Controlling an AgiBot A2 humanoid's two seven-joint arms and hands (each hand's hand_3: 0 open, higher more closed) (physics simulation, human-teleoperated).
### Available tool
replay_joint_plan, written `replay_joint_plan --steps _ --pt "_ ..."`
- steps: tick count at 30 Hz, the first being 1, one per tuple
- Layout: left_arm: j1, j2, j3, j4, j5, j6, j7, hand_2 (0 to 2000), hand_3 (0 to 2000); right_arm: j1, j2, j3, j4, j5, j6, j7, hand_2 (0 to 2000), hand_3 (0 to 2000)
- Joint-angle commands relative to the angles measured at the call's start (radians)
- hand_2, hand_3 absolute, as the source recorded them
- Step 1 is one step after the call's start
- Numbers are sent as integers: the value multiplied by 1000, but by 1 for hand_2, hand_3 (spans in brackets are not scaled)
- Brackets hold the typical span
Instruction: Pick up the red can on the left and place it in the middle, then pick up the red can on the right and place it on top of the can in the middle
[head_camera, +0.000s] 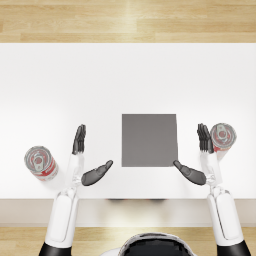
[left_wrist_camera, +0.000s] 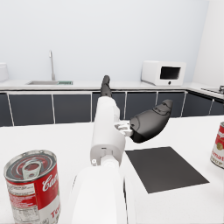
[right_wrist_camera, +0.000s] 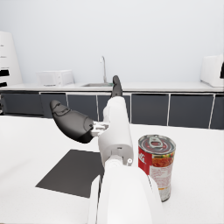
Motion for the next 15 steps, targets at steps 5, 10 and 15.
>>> replay_joint_plan --steps 5,10,15 --pt "-29 15 -269 -123 223 -6 -6 0 0 12 -13 -194 71 211 -8 8 0 0" --pt "-81 44 -404 -138 315 -7 -7 0 0 4 -20 -274 55 277 -9 9 0 0" --pt "-147 94 -510 -122 333 -7 -7 0 0 -29 -30 -296 5 289 -10 10 0 0"
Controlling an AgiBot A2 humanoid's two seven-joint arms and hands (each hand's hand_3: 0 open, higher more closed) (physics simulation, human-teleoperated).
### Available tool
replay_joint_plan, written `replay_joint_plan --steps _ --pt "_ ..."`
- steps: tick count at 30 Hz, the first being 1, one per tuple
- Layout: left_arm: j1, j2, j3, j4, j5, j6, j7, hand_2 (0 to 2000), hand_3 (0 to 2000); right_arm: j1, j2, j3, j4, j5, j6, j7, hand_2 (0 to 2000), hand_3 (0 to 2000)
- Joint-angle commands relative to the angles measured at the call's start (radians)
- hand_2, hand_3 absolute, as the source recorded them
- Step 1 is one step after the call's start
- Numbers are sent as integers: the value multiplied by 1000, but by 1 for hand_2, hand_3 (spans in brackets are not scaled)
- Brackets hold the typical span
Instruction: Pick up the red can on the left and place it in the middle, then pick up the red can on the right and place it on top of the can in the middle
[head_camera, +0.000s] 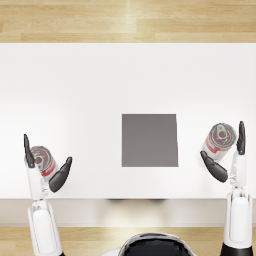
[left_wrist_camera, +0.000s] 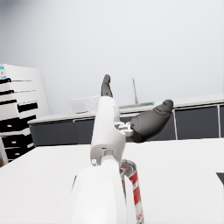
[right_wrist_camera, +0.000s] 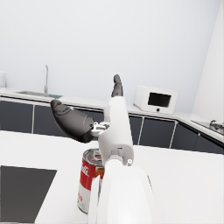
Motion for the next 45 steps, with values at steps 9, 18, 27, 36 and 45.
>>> replay_joint_plan --steps 9,18,27,36,45 --pt "-115 83 -95 145 4 0 0 0 0 -22 -16 -33 -233 3 0 0 0 0" --pt "-102 85 -71 327 4 0 0 0 0 16 -30 -16 -416 3 0 0 0 0" --pt "-72 81 -50 454 4 4 -1 0 0 77 -48 31 -543 3 0 0 0 0" --pt "-7 70 -39 603 4 2 0 0 0 123 -65 36 -646 3 -4 0 0 0" --pt "16 73 -58 639 3 -26 -17 2000 653 123 -76 29 -663 3 32 -1 2000 653"
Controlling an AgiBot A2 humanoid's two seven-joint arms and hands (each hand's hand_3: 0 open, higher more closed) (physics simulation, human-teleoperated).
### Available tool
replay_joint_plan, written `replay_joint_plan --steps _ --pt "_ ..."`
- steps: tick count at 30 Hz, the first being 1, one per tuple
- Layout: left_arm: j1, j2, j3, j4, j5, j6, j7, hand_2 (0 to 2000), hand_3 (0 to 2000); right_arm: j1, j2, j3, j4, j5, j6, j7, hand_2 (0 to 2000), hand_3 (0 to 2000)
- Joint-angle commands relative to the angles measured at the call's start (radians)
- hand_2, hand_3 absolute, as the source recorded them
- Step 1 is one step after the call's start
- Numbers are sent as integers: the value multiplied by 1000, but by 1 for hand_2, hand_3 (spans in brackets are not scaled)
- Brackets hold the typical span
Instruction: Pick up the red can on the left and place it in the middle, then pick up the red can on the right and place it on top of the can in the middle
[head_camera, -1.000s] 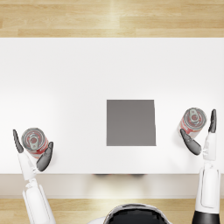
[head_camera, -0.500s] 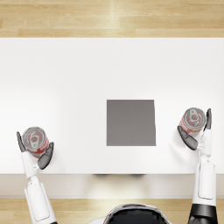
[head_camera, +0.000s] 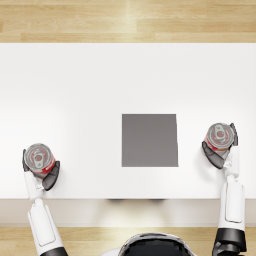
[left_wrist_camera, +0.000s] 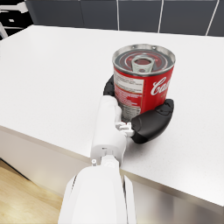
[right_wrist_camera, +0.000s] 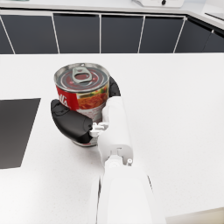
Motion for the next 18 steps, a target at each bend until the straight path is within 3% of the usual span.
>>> replay_joint_plan --steps 1,3,9,18 --pt "7 -1 -15 -39 0 -12 0 2000 980 3 -1 -9 20 0 31 -1 2000 980" --pt "10 0 -12 -91 0 -20 8 2000 1520 -5 -5 -23 44 0 41 3 2000 1520" --pt "37 -7 170 -295 1 0 12 2000 1520 -21 -13 4 267 0 11 7 2000 1520" --pt "223 26 429 -223 1 5 11 2000 1520 32 -29 99 448 0 8 9 2000 1520"
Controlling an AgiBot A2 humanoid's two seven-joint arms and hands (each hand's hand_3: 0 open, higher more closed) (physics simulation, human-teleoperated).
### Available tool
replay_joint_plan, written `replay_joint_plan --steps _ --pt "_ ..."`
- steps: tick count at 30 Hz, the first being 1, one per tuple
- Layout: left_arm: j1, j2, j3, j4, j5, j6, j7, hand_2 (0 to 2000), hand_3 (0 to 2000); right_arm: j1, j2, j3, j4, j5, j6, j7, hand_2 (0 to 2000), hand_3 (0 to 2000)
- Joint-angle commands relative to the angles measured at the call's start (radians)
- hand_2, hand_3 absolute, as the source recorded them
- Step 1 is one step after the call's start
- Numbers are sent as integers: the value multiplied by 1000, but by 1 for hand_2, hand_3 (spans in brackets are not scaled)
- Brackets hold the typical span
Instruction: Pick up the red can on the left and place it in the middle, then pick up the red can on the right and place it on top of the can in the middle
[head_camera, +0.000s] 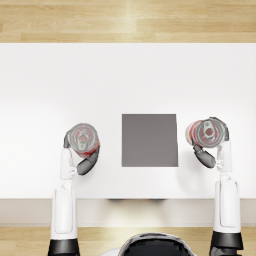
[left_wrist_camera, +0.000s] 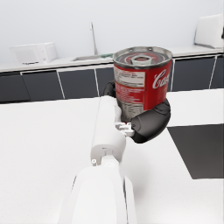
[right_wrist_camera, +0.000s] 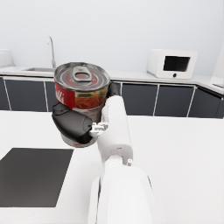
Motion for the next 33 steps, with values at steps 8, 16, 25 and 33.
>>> replay_joint_plan --steps 8,16,25,33 --pt "219 84 284 182 -159 8 0 2000 1520 99 -33 108 109 0 4 -1 2000 1520" --pt "315 157 449 458 -197 -7 2 2000 1520 150 -59 121 120 0 23 -1 2000 1520" --pt "404 197 557 740 -200 -11 -261 2000 1520 179 -82 148 163 0 30 0 2000 1520" --pt "454 195 654 872 -199 -7 -303 2000 1520 232 -114 187 149 0 30 1 2000 1520"
